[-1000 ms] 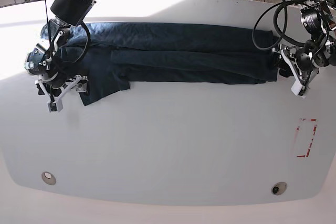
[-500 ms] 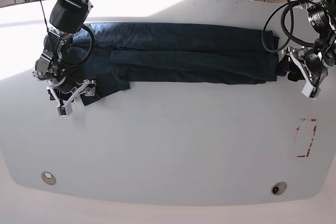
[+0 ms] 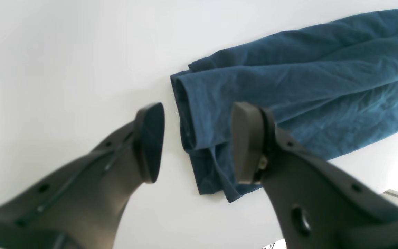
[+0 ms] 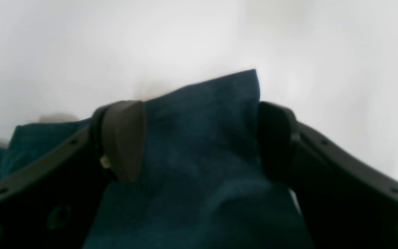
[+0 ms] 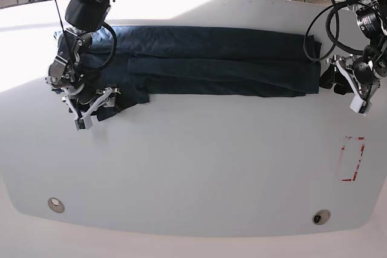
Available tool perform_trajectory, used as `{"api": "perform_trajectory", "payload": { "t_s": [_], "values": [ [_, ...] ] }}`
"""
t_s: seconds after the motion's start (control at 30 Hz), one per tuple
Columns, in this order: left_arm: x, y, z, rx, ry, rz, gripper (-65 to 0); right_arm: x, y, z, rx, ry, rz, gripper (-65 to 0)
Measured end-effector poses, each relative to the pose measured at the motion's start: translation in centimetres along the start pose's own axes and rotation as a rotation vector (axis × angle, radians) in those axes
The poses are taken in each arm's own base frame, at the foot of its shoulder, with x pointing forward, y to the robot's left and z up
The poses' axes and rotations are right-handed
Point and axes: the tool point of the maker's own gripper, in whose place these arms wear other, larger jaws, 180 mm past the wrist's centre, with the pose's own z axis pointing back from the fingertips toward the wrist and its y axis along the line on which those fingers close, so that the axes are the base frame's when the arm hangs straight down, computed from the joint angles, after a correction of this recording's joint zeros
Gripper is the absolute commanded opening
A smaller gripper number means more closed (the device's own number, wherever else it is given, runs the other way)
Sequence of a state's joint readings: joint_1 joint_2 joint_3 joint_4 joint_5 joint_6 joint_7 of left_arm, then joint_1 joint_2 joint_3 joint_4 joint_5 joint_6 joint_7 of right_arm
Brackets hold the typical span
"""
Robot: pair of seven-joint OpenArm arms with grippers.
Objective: Fold the T-shirt properly
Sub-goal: 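Grasp the protruding sleeve with the right gripper and tuck it inward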
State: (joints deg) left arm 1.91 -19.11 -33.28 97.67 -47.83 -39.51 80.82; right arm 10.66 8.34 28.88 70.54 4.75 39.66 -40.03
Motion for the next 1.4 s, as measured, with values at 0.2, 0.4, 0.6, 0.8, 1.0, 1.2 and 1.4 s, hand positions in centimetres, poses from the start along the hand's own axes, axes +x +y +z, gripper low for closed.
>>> {"api": "perform_trajectory", "payload": {
  "t_s": [0.2,0.4,0.6,0.8,1.0,1.2,1.4],
  "values": [
    [0.0,0.0,0.0,-0.001,-0.002,-0.001,-35.7,-0.6,0.9,0.4,0.003,0.023,0.026,-20.6],
    [0.0,0.0,0.0,-0.002,0.001,0.0,-35.7,-0.9,0.7,0.6,-0.002,0.026,0.027,-46.5],
    [0.0,0.0,-0.1,-0.002,0.001,0.001,-35.7,-1.0,0.7,0.5,-0.003,0.035,0.028,-63.7],
    [-0.1,-0.1,-0.2,-0.006,0.002,0.003,-35.7,-0.7,0.7,1.1,-0.019,0.059,0.061,-65.0],
    [-1.4,0.3,-0.9,-0.026,0.034,0.052,-35.7,1.1,0.7,3.7,-0.065,0.061,0.11,-65.0],
    [-2.1,0.8,-1.0,-0.025,0.059,0.067,-35.7,2.3,2.6,7.1,-0.033,0.014,0.157,-65.0],
    [-2.1,0.9,-0.9,-0.023,0.059,0.066,-35.7,0.8,4.2,10.1,0.008,0.045,0.191,-65.0]
  ]
}}
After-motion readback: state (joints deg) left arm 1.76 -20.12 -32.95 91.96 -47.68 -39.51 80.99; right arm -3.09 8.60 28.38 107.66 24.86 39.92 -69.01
